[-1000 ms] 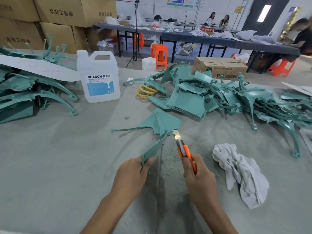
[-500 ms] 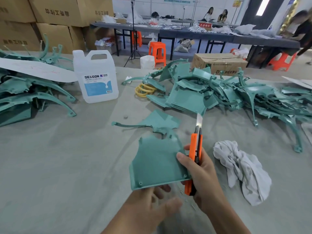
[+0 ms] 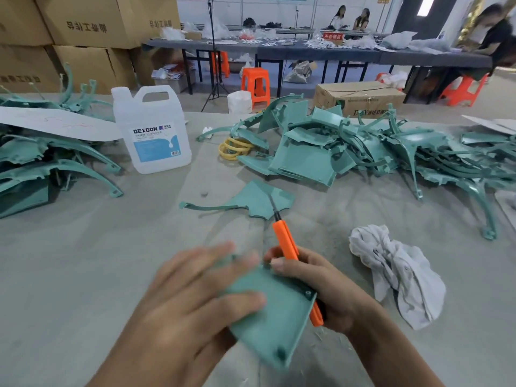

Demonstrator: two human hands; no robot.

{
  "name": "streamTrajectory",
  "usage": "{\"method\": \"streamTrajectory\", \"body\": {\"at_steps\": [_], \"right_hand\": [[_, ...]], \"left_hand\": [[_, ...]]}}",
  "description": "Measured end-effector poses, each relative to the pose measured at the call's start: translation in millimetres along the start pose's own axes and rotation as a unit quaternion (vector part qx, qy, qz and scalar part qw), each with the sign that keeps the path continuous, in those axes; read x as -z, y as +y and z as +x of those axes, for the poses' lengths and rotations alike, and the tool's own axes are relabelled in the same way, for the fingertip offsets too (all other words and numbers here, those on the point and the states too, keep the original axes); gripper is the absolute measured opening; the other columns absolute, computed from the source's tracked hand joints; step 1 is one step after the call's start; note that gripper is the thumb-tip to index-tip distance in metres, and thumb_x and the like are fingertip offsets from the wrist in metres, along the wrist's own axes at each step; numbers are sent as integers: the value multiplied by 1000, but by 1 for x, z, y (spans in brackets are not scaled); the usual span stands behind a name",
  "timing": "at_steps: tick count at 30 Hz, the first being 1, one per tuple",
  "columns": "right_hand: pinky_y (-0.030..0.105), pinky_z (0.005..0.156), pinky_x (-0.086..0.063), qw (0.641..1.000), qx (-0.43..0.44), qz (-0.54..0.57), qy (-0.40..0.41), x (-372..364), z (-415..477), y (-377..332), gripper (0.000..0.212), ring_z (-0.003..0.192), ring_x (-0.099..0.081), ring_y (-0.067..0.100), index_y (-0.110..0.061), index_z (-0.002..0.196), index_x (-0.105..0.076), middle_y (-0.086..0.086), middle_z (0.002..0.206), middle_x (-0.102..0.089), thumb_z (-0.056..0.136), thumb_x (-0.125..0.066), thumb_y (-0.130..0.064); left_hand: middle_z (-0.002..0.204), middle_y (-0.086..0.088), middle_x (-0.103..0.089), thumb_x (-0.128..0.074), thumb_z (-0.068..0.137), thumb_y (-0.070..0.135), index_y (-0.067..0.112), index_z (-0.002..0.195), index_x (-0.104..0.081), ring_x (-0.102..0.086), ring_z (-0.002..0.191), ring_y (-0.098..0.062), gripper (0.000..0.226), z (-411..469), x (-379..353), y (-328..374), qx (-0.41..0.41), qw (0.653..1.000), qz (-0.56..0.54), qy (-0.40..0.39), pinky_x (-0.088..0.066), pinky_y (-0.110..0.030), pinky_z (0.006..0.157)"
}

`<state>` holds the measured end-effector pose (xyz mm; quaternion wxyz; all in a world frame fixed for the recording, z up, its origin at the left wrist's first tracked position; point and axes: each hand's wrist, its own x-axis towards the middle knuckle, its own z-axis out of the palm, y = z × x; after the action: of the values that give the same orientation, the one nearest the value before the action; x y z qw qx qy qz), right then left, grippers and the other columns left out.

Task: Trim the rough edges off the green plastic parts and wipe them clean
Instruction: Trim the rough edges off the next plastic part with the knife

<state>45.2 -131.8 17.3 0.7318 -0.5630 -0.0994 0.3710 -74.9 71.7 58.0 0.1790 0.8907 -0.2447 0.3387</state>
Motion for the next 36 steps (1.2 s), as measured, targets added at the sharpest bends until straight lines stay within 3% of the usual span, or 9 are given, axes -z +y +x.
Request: {"method": "streamTrajectory", "body": {"at_steps": [3,7,12,16,27,30,32,34,36], "right_hand": [[28,48,-40,991,33,-83,101,-1,1,-1,49,56,-50,16,-20,105,-71,2,77,-62,87,-64,-66],[33,46,-42,949,98,-242,179,12,-10,-2,41,50,-52,14,-30,103,-68,-2,66,-62,96,-44,-63],[29,44,-42,915,70,-365,158,17,-18,5,37,45,-50,10,-33,91,-64,-4,58,-60,101,-40,-58],[25,45,-41,887,60,-435,145,13,-19,12,46,42,-50,4,-23,84,-56,-4,59,-62,101,-36,-61],[30,57,-43,860,32,-488,146,-2,0,21,43,48,-49,5,-37,81,-52,-12,61,-60,103,-26,-63],[34,66,-40,808,-27,-575,127,-3,10,32,44,71,-56,18,-32,81,-49,-6,73,-56,106,-22,-57],[39,67,-37,744,-32,-653,133,1,14,43,31,90,-61,31,-29,94,-46,2,90,-61,109,-28,-49],[40,64,-34,679,-15,-721,141,6,13,51,18,96,-64,35,-29,99,-43,3,96,-61,109,-35,-42],[41,63,-35,661,-14,-737,138,9,10,58,25,95,-65,36,-31,92,-35,5,97,-64,109,-28,-48]], "left_hand": [[108,13,-69,-52,96,30,21,104,-74,-65,100,-6,25,12,12,-7,29,998,-35,-51,-48,-23,91],[79,15,-52,-39,101,43,27,89,-55,-51,71,-15,26,22,20,-35,123,983,26,-132,-41,-35,66],[81,12,-46,-39,103,40,29,85,-34,-51,83,-21,22,18,-21,-69,194,937,87,-279,-34,-36,72],[77,10,-48,-43,101,43,30,81,-31,-49,77,-19,27,9,-31,-84,249,929,62,-266,-31,-36,65],[78,7,-48,-42,102,42,31,78,-26,-47,77,-21,31,5,-30,-84,275,919,27,-280,-40,-41,69],[75,9,-46,-44,102,39,31,77,-25,-45,75,-20,32,2,-31,-83,258,927,21,-271,-31,-39,66],[74,10,-45,-45,102,38,31,77,-25,-44,75,-21,33,4,-31,-81,248,932,21,-265,-30,-38,65],[75,9,-46,-44,102,39,30,78,-27,-45,76,-20,31,2,-32,-84,254,932,19,-257,-35,-40,67],[75,9,-47,-44,102,40,27,80,-31,-46,75,-19,29,1,-33,-86,256,932,21,-256,-38,-40,68]]}}
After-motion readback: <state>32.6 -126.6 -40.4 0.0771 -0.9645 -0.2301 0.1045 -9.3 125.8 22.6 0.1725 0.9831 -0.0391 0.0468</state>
